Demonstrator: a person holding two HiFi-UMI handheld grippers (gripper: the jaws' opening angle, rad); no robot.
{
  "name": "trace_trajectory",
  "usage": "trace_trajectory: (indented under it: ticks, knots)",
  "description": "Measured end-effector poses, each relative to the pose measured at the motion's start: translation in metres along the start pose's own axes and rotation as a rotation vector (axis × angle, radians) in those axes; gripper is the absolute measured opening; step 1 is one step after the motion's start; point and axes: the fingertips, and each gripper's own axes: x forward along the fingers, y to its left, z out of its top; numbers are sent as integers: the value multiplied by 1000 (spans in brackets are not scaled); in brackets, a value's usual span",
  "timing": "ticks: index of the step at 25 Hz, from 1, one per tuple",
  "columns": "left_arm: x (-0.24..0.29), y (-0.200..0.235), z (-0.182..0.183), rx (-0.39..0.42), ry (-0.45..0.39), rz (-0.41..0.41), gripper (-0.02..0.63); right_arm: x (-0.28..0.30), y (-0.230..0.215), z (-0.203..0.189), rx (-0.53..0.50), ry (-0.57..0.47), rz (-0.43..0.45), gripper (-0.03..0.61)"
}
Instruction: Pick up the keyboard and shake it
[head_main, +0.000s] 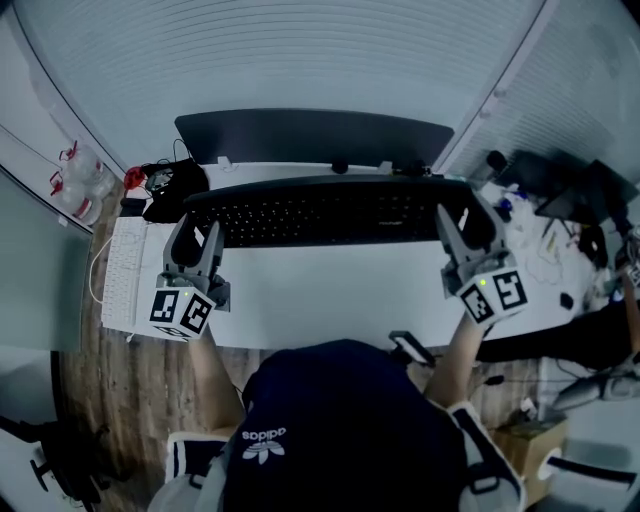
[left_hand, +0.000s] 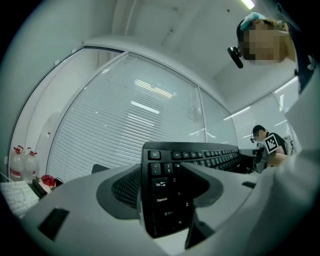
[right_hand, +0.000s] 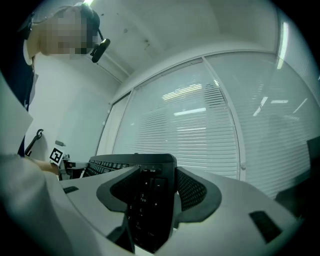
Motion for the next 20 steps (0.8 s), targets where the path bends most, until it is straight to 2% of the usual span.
trace_trajectory:
  ticks: [7,11,16,20]
  knots:
    - [-12,0,-8,-86,-35,7,235,-7,13,18,-64,-2,-4,210]
    - [6,9,-8,-82,-60,-9,235,12,8,28,-95,-14,-4,211]
    - [0,13,-14,-143,-73,-9,234,9,14,29,-78,-44,1,213]
    - [13,17,-13,-144,-58,-20,234,22,13,33,-87,-19,6,213]
